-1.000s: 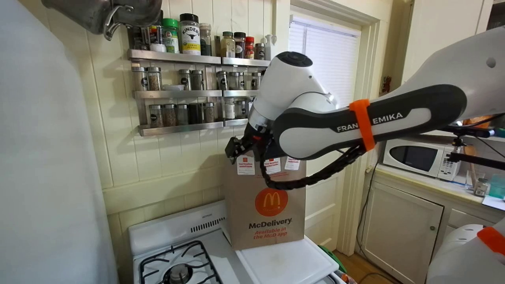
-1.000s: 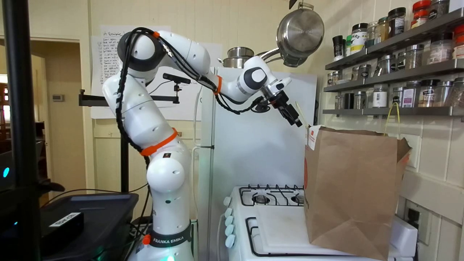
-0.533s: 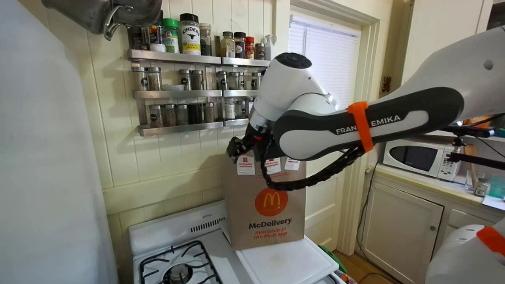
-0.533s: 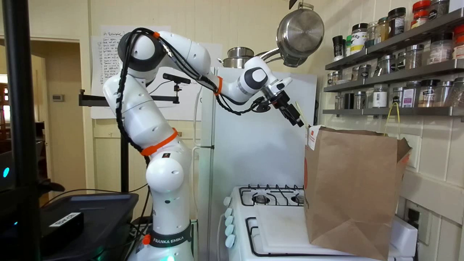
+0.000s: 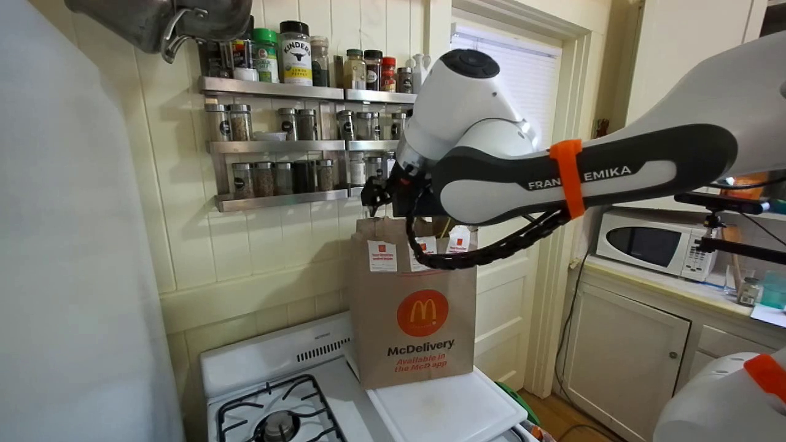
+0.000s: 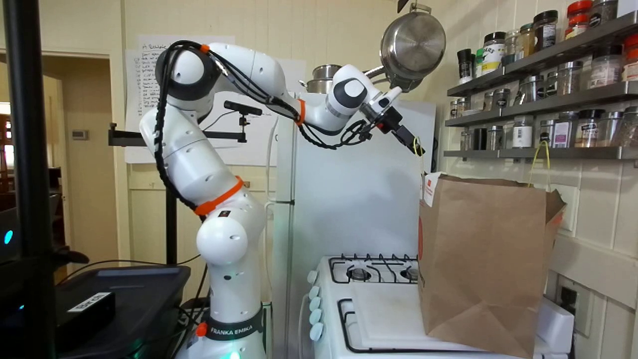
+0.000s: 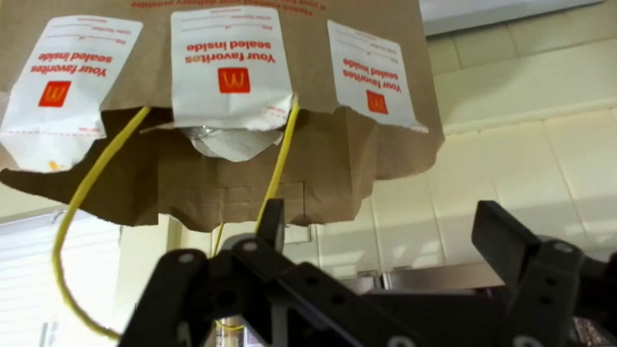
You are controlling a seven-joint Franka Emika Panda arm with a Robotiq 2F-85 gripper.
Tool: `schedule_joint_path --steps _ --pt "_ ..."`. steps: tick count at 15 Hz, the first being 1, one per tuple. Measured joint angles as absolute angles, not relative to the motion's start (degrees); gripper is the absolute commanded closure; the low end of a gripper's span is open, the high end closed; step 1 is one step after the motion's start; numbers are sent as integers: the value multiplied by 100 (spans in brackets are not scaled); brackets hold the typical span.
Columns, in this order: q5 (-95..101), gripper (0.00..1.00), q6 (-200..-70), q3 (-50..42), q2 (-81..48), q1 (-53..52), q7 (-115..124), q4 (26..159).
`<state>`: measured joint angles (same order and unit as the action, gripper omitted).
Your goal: Pick up the paper bag and place it to the immediate right off the stove
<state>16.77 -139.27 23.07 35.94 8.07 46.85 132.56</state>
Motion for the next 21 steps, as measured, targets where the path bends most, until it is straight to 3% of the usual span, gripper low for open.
schedule_joint_path --steps 21 --pt "2152 0 -12725 2423 3750 1090 5609 12740"
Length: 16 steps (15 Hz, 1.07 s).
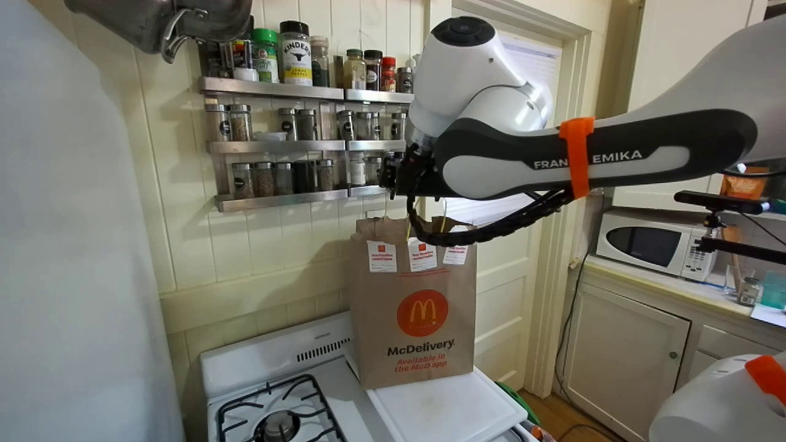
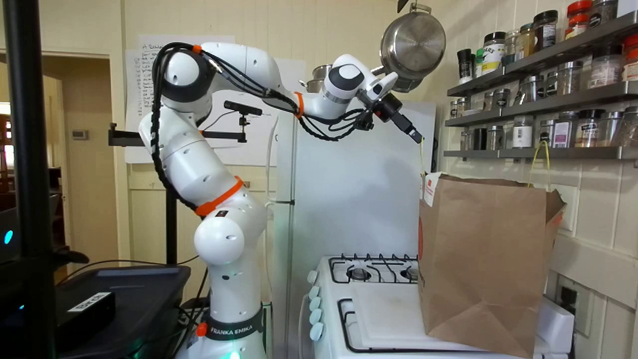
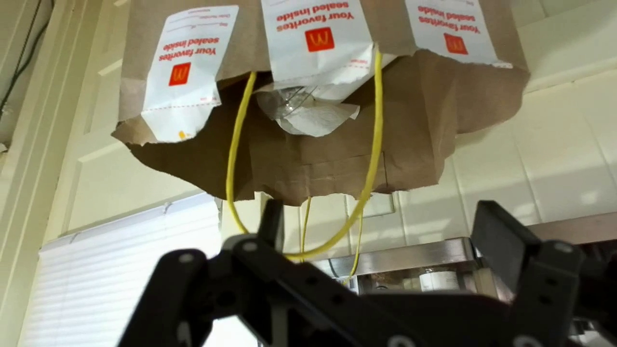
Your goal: Pick up the paper bag and place it to the immediate right off the stove
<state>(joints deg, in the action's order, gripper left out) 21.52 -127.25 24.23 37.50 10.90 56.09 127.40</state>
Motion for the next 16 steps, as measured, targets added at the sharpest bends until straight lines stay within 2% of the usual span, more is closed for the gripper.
schedule_joint_path --steps 3,4,5,6,7,14,15,16 --pt "2157 0 -12592 2413 3609 1092 5617 12747" --pt "2161 25 -12576 2413 3563 1092 5626 12748" --pt "2168 27 -12574 2413 3522 1091 5637 12748" --pt "2182 34 -12574 2413 3484 1091 5651 12748" --pt "2203 44 -12574 2414 3456 1091 5677 12748" --pt "2271 96 -12574 2342 3465 1043 5819 12704" --pt "2271 100 -12574 2322 3483 1038 5840 12688" --pt "2271 100 -12574 2303 3503 1035 5859 12670"
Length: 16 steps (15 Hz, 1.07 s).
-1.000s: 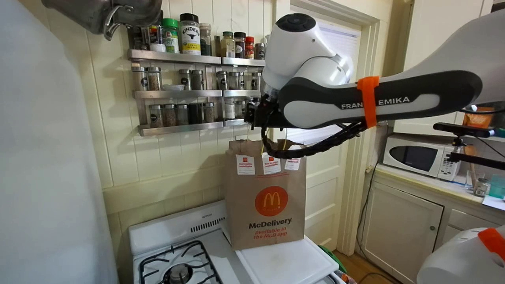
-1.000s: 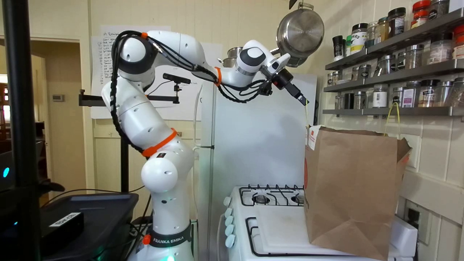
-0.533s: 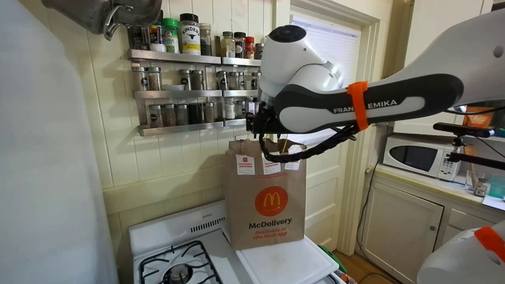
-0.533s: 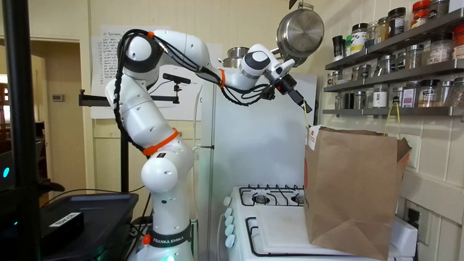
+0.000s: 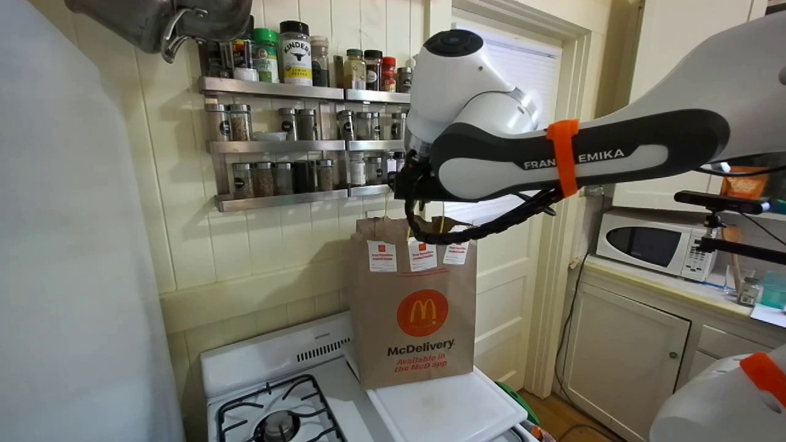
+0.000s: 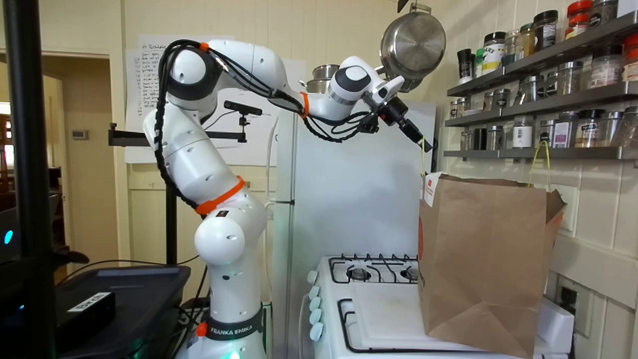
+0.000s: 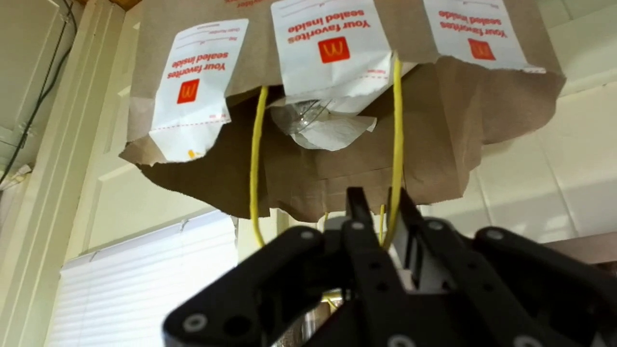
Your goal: Pick up the paper bag and place it to the immediate right off the stove
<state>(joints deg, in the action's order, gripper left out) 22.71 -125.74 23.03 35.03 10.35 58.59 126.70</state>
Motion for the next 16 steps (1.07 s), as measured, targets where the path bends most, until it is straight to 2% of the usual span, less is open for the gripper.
schedule_joint_path --steps 16 --pt "2601 99 -12615 2022 4069 1232 6721 12582"
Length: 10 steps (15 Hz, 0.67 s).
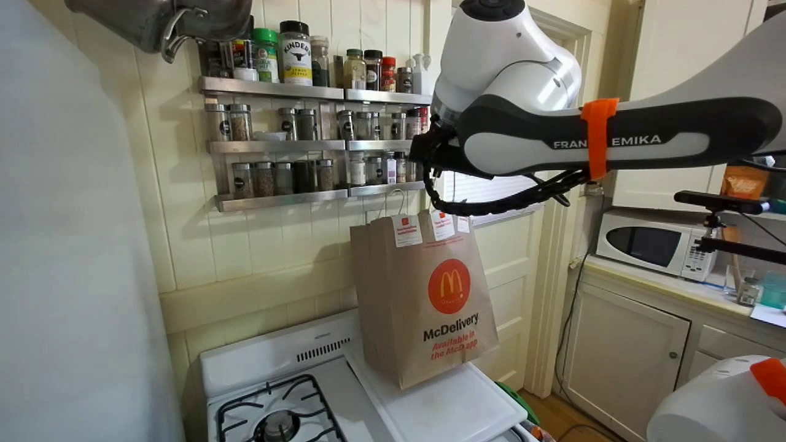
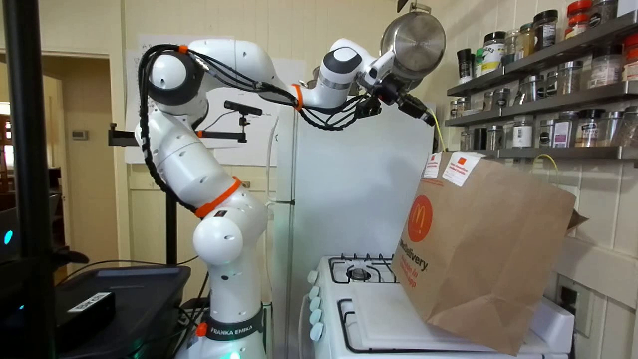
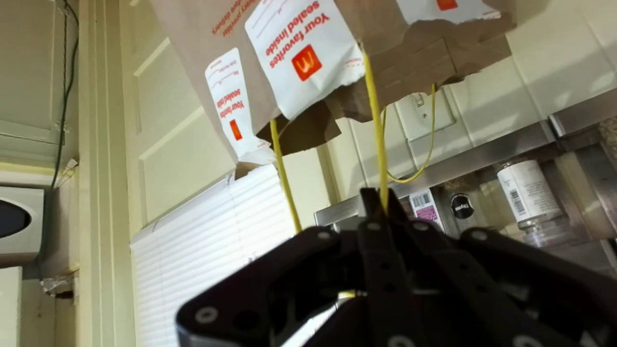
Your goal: Pick up the paper bag and place it to the immediate right off the stove
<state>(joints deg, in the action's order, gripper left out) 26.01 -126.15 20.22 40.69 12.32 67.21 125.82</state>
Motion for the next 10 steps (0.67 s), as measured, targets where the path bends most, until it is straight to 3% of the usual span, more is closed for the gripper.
schedule_joint_path --steps 10 --pt "3557 99 -13033 2041 4194 1657 7688 12411"
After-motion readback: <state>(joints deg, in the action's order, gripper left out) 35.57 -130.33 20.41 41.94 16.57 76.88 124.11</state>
